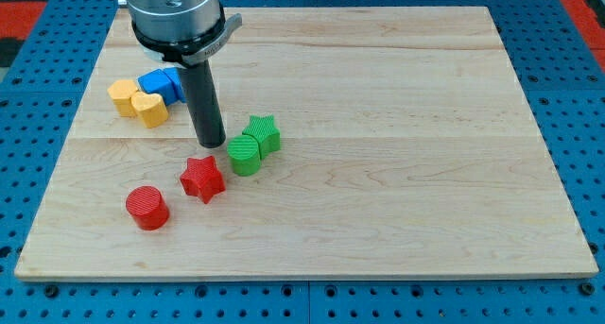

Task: Move the green circle along with green star towards the center

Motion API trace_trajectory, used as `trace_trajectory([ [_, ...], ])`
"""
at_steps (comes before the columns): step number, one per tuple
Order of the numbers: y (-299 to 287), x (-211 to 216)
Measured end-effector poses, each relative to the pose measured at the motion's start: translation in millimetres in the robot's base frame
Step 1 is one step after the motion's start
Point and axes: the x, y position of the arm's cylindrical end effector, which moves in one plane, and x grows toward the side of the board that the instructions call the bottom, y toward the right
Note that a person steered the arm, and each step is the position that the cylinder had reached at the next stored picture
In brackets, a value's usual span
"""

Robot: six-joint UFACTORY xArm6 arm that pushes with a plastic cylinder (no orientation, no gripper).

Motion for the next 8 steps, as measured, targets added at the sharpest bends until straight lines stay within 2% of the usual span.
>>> trace_trajectory([
  [1,0.0,26.2],
  [4,10.9,51.3],
  [5,52.1,42.9],
  [8,55.9,-45.6],
])
